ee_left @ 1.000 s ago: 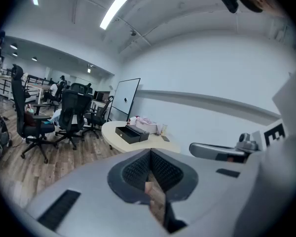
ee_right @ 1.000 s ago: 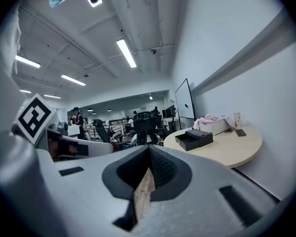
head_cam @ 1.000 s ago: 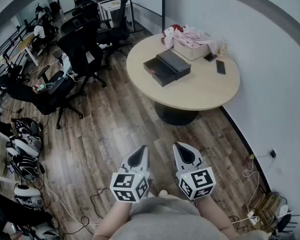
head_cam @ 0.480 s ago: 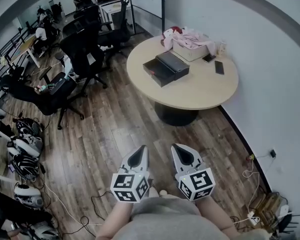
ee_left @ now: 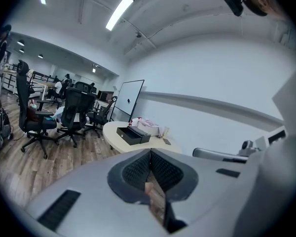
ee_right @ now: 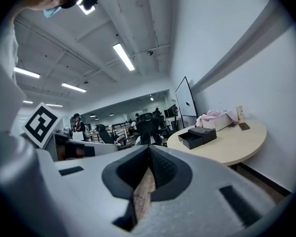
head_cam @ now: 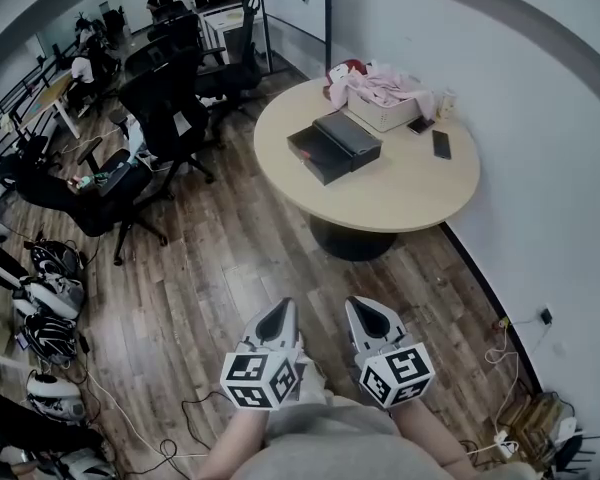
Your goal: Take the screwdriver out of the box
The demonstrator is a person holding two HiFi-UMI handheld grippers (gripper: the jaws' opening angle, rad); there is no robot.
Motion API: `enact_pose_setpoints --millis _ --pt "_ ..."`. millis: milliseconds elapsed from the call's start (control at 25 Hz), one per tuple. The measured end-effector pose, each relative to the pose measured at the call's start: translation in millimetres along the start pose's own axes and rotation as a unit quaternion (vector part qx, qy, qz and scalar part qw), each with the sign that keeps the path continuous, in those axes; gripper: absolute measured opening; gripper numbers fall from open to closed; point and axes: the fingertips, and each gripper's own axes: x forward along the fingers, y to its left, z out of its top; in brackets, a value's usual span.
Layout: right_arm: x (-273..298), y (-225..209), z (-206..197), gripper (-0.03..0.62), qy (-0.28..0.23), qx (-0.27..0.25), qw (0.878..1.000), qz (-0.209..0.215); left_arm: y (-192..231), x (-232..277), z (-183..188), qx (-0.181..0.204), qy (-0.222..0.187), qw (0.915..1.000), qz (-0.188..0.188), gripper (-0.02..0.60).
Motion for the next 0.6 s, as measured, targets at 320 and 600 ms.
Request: enact_pose_setpoints --millis 320,600 --pt "60 -31 8 0.002 0.002 -0.005 1.0 -0.005 28 63 14 0.006 0.009 0.9999 -0.004 0.003" --pt "138 -60 30 0.002 0.001 -0.014 1.0 -0.008 67 132 40 0.007 0.021 0.9997 -0.01 0.003"
